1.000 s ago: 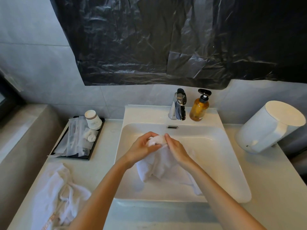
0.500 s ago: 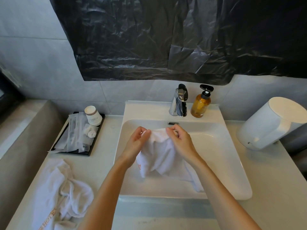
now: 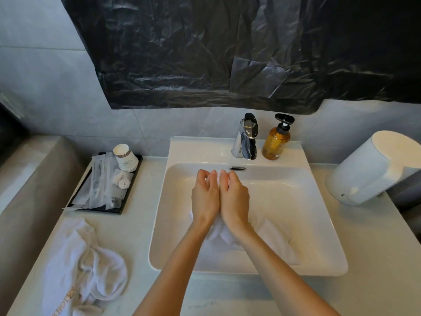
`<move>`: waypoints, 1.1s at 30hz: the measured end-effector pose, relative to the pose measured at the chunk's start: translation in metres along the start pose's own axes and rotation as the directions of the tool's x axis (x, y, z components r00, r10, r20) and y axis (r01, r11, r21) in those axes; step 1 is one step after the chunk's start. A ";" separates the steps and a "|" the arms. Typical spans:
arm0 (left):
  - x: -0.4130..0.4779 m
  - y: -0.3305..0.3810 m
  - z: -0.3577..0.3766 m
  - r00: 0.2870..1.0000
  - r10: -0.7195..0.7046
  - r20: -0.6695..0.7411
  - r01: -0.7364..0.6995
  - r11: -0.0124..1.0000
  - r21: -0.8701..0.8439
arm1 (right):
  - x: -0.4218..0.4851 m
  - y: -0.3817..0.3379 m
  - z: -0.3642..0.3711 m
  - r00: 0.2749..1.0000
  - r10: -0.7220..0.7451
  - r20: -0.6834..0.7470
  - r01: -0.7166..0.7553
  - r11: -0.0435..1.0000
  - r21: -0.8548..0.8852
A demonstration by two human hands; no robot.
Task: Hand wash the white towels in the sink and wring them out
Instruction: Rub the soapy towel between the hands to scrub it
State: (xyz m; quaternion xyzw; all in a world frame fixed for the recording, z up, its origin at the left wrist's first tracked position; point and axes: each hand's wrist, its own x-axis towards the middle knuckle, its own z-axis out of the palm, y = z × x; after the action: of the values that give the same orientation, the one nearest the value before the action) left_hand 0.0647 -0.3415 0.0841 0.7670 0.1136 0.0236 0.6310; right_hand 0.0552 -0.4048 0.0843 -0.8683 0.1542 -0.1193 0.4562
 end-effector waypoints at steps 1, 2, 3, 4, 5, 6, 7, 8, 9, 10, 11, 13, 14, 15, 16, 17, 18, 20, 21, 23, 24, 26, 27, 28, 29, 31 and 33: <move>0.006 0.003 -0.001 1.000 -0.009 -0.019 0.010 1.000 0.012 | -0.007 0.001 0.001 1.000 -0.018 0.008 0.018 1.000 -0.001; 0.010 0.005 -0.002 0.999 -0.016 -0.031 0.017 1.000 0.024 | -0.011 0.002 0.001 0.999 -0.022 0.034 0.022 1.000 0.004; 0.010 0.007 -0.001 0.999 -0.019 -0.026 0.020 0.999 0.031 | -0.009 0.004 0.001 0.998 -0.002 0.069 0.002 1.000 -0.002; 0.006 0.007 0.001 1.000 -0.019 -0.005 0.019 0.999 0.033 | -0.001 0.005 -0.002 0.995 0.031 0.091 -0.030 0.999 -0.016; 0.000 0.007 0.004 1.000 -0.015 0.024 0.014 0.999 0.037 | 0.010 0.006 -0.004 0.993 0.072 0.096 -0.070 0.997 -0.027; -0.008 0.007 0.008 0.999 -0.012 0.053 0.010 0.999 0.045 | 0.020 0.005 -0.007 0.991 0.101 0.084 -0.099 0.995 -0.029; -0.013 0.008 0.010 0.997 -0.012 0.073 0.008 0.998 0.055 | 0.026 0.006 -0.009 0.991 0.116 0.062 -0.115 0.993 -0.027; -0.014 0.007 0.009 0.996 -0.008 0.087 0.002 0.998 0.066 | 0.025 0.005 -0.010 0.994 0.107 0.035 -0.107 0.994 -0.014; -0.012 0.008 0.007 0.995 0.002 0.097 -0.009 0.997 0.077 | 0.017 0.005 -0.009 0.996 0.090 0.016 -0.090 0.996 0.001; -0.007 0.008 0.003 0.995 0.010 0.097 -0.019 0.996 0.087 | 0.007 0.003 -0.009 0.998 0.060 0.014 -0.061 0.998 0.009; -0.003 0.010 0.000 0.996 0.013 0.083 -0.020 0.996 0.093 | -0.005 0.001 -0.009 1.000 0.022 0.022 -0.023 1.000 0.016; 0.001 0.011 -0.005 0.999 0.015 0.043 -0.019 0.996 0.091 | -0.018 0.001 -0.012 0.998 -0.023 0.055 0.021 0.999 0.040; -0.002 0.011 -0.005 0.999 0.022 0.045 -0.026 0.996 0.084 | -0.014 0.000 -0.014 0.997 0.001 0.071 -0.004 0.999 0.041; -0.007 0.012 -0.002 0.997 0.031 0.067 -0.036 0.996 0.077 | -0.002 0.000 -0.015 0.996 0.049 0.079 -0.052 0.998 0.036; -0.012 0.014 0.001 0.995 0.036 0.093 -0.044 0.996 0.079 | 0.010 -0.001 -0.016 0.992 0.097 0.079 -0.100 0.995 0.031; -0.014 0.015 0.003 0.993 0.035 0.112 -0.044 0.996 0.081 | 0.017 -0.003 -0.018 0.989 0.128 0.070 -0.130 0.991 0.026; -0.012 0.016 0.003 0.992 0.030 0.120 -0.039 0.996 0.076 | 0.018 -0.004 -0.017 0.990 0.127 0.057 -0.130 0.991 0.035; -0.001 0.019 -0.002 0.994 -0.003 0.110 -0.003 0.999 0.049 | 0.003 -0.007 -0.015 0.997 0.052 0.061 -0.056 0.996 0.066; 0.004 0.021 -0.005 0.995 -0.022 0.093 0.019 0.999 0.034 | -0.008 -0.009 -0.016 0.996 0.015 0.093 -0.023 0.996 0.082; 0.007 0.020 -0.008 0.996 -0.037 0.076 0.036 0.999 0.008 | -0.012 -0.009 -0.020 0.986 -0.004 0.169 -0.013 0.995 0.099; 0.003 0.018 -0.006 0.995 -0.036 0.092 0.035 0.999 0.007 | -0.003 -0.009 -0.021 0.984 0.023 0.176 -0.038 0.996 0.081; -0.007 0.020 0.001 0.990 -0.049 0.131 0.048 0.999 0.010 | 0.023 -0.011 -0.022 0.989 0.093 0.117 -0.100 0.994 0.054; -0.008 0.021 0.002 0.989 -0.056 0.135 0.056 0.998 0.001 | 0.027 -0.013 -0.021 0.991 0.107 0.084 -0.111 0.993 0.046; -0.006 0.023 0.001 0.990 -0.059 0.130 0.061 0.998 -0.013 | 0.022 -0.016 -0.019 0.994 0.094 0.056 -0.097 0.994 0.058; -0.002 0.026 -0.001 0.992 -0.058 0.115 0.061 0.998 -0.025 | 0.013 -0.017 -0.016 0.998 0.056 0.042 -0.059 0.995 0.075; 0.006 0.026 -0.008 0.997 -0.056 0.054 0.058 0.998 -0.037 | -0.009 -0.019 -0.015 0.997 -0.035 0.074 0.028 0.995 0.099; 0.006 0.025 -0.010 0.998 -0.053 0.033 0.054 0.998 -0.038 | -0.007 -0.019 -0.019 0.991 -0.019 0.134 0.007 0.996 0.090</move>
State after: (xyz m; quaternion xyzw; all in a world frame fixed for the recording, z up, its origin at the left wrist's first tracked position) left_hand 0.0719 -0.3347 0.1098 0.7515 0.1233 -0.0034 0.6481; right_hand 0.0453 -0.4067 0.1102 -0.8542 0.1119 -0.0700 0.5030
